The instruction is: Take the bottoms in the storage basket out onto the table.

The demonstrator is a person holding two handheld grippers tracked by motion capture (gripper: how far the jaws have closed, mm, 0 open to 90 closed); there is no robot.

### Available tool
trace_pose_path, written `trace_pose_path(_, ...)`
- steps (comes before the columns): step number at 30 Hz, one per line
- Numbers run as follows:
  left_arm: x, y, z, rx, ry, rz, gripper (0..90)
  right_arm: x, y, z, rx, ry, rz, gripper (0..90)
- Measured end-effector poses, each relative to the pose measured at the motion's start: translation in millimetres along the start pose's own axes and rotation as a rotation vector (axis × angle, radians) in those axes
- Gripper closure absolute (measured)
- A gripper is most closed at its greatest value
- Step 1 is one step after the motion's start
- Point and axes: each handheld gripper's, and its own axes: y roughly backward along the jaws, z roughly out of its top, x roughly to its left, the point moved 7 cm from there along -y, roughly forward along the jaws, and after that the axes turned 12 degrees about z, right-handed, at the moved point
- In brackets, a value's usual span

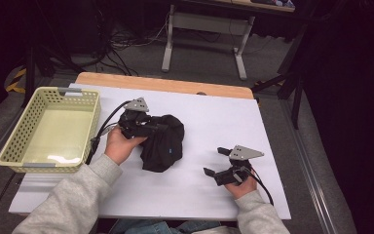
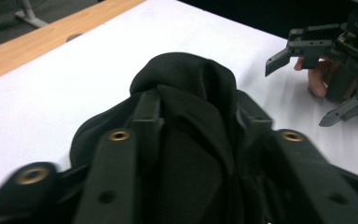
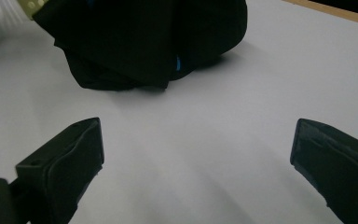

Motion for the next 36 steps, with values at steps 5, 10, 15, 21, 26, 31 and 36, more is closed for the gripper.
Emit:
trace_pose_path(5, 0.4, 6.9, -0.2, -0.002, 0.014, 0.023, 22.9, 0.2, 0.2, 0.0, 0.000, -0.003, 0.001, 3.1)
trace_pose_path(10, 0.1, 24.4, -3.6, -0.038, 0.031, 0.006, 16.4, 0.2, 0.5, 0.4, -0.003, -0.001, -0.002, 3.0)
trace_pose_path(15, 1.2, 40.8, -10.9, -0.050, 0.031, 0.019, 15.1, -1.9, 0.0, 1.9, -0.005, -0.009, -0.010, 3.0)
trace_pose_path(21, -2.9, 49.9, -22.0, -0.022, 0.035, -0.004, 19.8, 0.1, -7.9, 10.8, 0.004, -0.041, 0.019, 6.6)
trace_pose_path(26, -7.7, 54.0, -32.4, 0.012, 0.020, -0.020, 23.7, 3.9, -19.9, 22.5, 0.003, -0.047, 0.046, 12.4)
trace_pose_path(31, -13.5, 56.8, -42.3, 0.046, 0.004, -0.029, 26.5, 4.6, -34.5, 33.3, 0.009, -0.052, 0.056, 18.9)
trace_pose_path(36, -16.4, 60.6, -51.9, 0.067, 0.000, -0.041, 27.3, 3.6, -47.8, 42.2, 0.031, -0.057, 0.063, 25.6)
